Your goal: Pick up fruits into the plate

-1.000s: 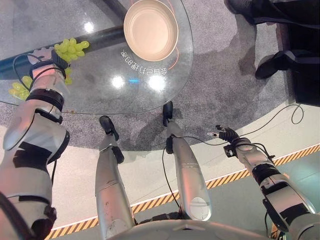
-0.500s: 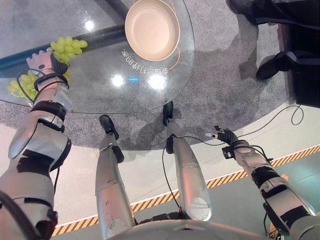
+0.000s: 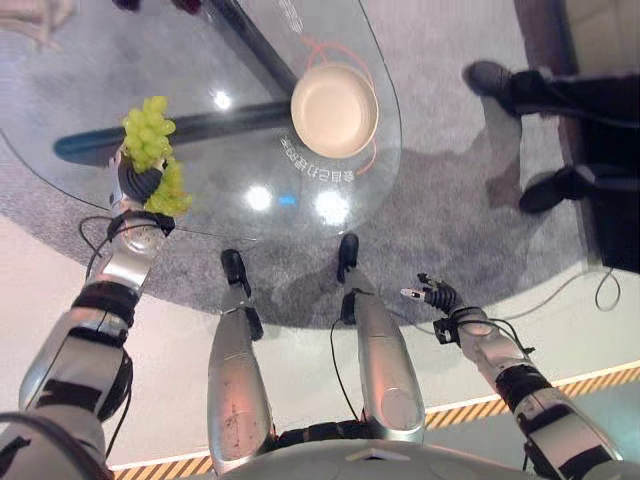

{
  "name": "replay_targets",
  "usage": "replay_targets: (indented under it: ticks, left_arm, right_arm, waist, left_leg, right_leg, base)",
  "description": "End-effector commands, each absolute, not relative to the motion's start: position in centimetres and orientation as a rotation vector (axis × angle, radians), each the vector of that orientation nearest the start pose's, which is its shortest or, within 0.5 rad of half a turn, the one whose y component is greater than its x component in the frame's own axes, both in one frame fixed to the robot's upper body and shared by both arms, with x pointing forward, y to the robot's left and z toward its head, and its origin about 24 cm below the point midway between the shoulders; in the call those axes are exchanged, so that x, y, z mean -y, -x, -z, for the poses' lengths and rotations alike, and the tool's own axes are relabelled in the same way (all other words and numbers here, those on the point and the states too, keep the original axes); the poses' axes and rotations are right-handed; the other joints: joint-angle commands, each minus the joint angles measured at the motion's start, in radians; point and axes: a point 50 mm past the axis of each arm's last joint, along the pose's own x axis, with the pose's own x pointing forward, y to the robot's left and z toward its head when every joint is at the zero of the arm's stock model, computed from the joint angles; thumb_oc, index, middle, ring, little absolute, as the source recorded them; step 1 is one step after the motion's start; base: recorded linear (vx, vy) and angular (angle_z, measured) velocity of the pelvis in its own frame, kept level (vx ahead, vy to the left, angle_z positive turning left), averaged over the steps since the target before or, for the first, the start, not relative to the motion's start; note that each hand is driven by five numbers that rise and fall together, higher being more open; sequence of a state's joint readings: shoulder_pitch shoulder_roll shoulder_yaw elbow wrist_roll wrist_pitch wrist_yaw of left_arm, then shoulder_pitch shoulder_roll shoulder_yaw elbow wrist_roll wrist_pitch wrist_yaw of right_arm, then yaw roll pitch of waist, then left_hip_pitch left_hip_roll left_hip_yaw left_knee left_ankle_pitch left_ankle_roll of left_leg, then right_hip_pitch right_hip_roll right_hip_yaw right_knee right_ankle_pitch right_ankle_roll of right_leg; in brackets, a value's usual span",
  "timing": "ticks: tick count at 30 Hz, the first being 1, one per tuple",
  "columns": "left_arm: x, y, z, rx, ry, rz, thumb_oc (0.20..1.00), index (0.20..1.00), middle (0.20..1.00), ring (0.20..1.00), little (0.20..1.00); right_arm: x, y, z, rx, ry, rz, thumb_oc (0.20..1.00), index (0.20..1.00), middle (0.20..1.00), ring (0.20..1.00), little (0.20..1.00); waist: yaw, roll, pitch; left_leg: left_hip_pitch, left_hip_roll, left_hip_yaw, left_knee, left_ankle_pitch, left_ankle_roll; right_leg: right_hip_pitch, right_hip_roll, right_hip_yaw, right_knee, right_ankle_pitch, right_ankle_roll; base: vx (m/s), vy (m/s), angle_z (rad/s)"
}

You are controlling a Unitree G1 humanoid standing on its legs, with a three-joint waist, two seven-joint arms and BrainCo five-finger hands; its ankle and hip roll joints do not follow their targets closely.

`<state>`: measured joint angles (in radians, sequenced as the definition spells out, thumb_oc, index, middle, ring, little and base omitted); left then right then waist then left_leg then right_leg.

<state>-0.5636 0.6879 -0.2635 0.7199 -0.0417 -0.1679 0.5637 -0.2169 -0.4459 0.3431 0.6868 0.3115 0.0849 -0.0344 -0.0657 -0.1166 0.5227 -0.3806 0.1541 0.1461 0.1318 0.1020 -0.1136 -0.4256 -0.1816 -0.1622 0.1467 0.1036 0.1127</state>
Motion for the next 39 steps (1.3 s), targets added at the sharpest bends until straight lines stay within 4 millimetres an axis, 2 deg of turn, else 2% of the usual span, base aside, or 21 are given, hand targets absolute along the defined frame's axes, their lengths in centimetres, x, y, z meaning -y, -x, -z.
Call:
replay_targets:
  ticks: [1, 4, 9, 13, 16, 17, 18, 24, 26, 28, 33, 39]
  left_arm:
    - [-28.4, -33.5, -14.3, 0.362, -0.587, -0.542, 0.2, 0.2, 0.2, 0.2, 0.2]
    - [-27.6, -32.4, -13.6, 0.387, -0.546, -0.487, 0.2, 0.2, 0.2, 0.2, 0.2]
    - [-26.3, -30.3, -12.5, 0.401, -0.509, -0.369, 0.2, 0.2, 0.2, 0.2, 0.2]
    - [-24.6, -29.3, -12.0, 0.399, -0.515, -0.19, 0.2, 0.2, 0.2, 0.2, 0.2]
    - [-23.7, -28.9, -12.4, 0.408, -0.501, -0.102, 0.2, 0.2, 0.2, 0.2, 0.2]
    - [-23.1, -28.8, -12.5, 0.404, -0.479, -0.039, 0.2, 0.2, 0.2, 0.2, 0.2]
    - [-23.1, -28.8, -12.5, 0.404, -0.476, -0.033, 0.2, 0.2, 0.2, 0.2, 0.2]
    - [-20.8, -27.9, -12.9, 0.422, -0.412, 0.163, 0.2, 0.2, 0.2, 0.2, 0.2]
    - [-19.6, -27.9, -13.4, 0.443, -0.371, 0.246, 0.2, 0.2, 0.2, 0.2, 0.2]
    - [-19.1, -27.9, -13.7, 0.453, -0.352, 0.277, 0.2, 0.2, 0.2, 0.2, 0.2]
    - [-16.3, -27.8, -15.0, 0.499, -0.283, 0.437, 0.2, 0.2, 0.2, 0.2, 0.2]
    - [-14.3, -27.6, -15.9, 0.526, -0.235, 0.561, 0.2, 0.2, 0.2, 0.2, 0.2]
  right_arm:
    - [23.3, -24.4, 5.0, -0.56, 0.313, -0.052, 1.0, 1.0, 1.0, 1.0, 1.0]
    - [22.9, -24.0, 4.6, -0.524, 0.344, -0.056, 1.0, 1.0, 1.0, 1.0, 1.0]
    - [21.4, -23.7, 3.3, -0.438, 0.338, -0.161, 1.0, 1.0, 1.0, 1.0, 1.0]
    - [19.8, -24.6, 0.9, -0.343, 0.3, -0.297, 1.0, 1.0, 1.0, 1.0, 1.0]
    - [19.3, -25.3, -0.5, -0.304, 0.324, -0.356, 1.0, 1.0, 1.0, 1.0, 1.0]
    - [19.0, -25.8, -1.4, -0.27, 0.361, -0.392, 1.0, 1.0, 1.0, 1.0, 1.0]
    - [19.0, -25.8, -1.5, -0.266, 0.366, -0.394, 1.0, 1.0, 1.0, 1.0, 1.0]
    - [18.3, -27.8, -5.6, -0.143, 0.482, -0.458, 1.0, 1.0, 1.0, 1.0, 1.0]
    - [17.4, -28.8, -6.8, -0.109, 0.504, -0.471, 1.0, 1.0, 1.0, 1.0, 1.0]
    - [17.0, -29.2, -7.1, -0.102, 0.503, -0.477, 1.0, 1.0, 1.0, 1.0, 1.0]
    - [14.3, -30.3, -8.1, -0.099, 0.458, -0.514, 1.0, 1.0, 1.0, 1.0, 1.0]
    - [12.1, -31.1, -8.9, -0.095, 0.41, -0.524, 1.0, 1.0, 1.0, 1.0, 1.0]
  waist:
    - [0.013, 0.041, -0.015]
    - [0.017, 0.049, -0.061]
    - [0.02, 0.069, -0.158]
    - [0.028, 0.084, -0.242]
    - [0.037, 0.092, -0.274]
    - [0.047, 0.094, -0.298]
    - [0.048, 0.094, -0.299]
    - [0.067, 0.096, -0.358]
    - [0.074, 0.099, -0.38]
    - [0.076, 0.101, -0.386]
    - [0.089, 0.103, -0.416]
    - [0.092, 0.106, -0.433]
  left_leg:
    - [0.034, -0.089, 0.021, 0.054, -0.125, 0.026]
    - [0.101, -0.083, 0.022, 0.031, -0.126, 0.023]
    - [0.218, -0.064, 0.025, -0.04, -0.109, 0.014]
    - [0.28, -0.048, 0.025, -0.072, -0.097, 0.012]
    - [0.309, -0.04, 0.021, -0.08, -0.094, 0.009]
    - [0.331, -0.039, 0.017, -0.086, -0.098, 0.008]
    - [0.334, -0.038, 0.017, -0.087, -0.098, 0.008]
    - [0.405, -0.028, 0.015, -0.106, -0.106, 0.011]
    - [0.428, -0.025, 0.015, -0.115, -0.111, 0.011]
    - [0.438, -0.023, 0.016, -0.118, -0.113, 0.012]
    - [0.474, -0.015, 0.021, -0.13, -0.124, 0.012]
    - [0.495, -0.007, 0.038, -0.139, -0.127, 0.009]
  right_leg:
    - [0.069, 0.036, -0.037, 0.074, -0.13, -0.001]
    - [0.145, 0.026, -0.051, 0.045, -0.136, -0.001]
    - [0.281, 0.013, -0.071, -0.035, -0.129, 0.006]
    - [0.355, 0.003, -0.082, -0.066, -0.123, 0.009]
    - [0.39, 0.0, -0.084, -0.072, -0.125, 0.008]
    - [0.416, -0.001, -0.088, -0.079, -0.128, 0.008]
    - [0.419, -0.001, -0.088, -0.08, -0.128, 0.009]
    - [0.487, -0.01, -0.101, -0.099, -0.126, 0.014]
    - [0.51, -0.009, -0.103, -0.108, -0.13, 0.015]
    - [0.519, -0.009, -0.104, -0.11, -0.131, 0.014]
    - [0.552, -0.013, -0.115, -0.126, -0.132, 0.018]
    - [0.565, -0.023, -0.126, -0.141, -0.119, 0.025]
  base:
    - [0.07, 0.019, 0.13]
    - [0.1, 0.025, 0.08]
    - [0.14, 0.022, 0.03]
    - [0.13, -0.002, 0.07]
    - [0.12, -0.005, 0.07]
    - [0.1, -0.019, 0.05]
    - [0.11, -0.026, -0.01]
    - [0.08, -0.019, -0.03]
    - [0.04, -0.009, -0.05]
    - [0.02, -0.002, -0.01]
    - [0.01, -0.004, 0.0]
    - [0.0, 0.0, 0.0]
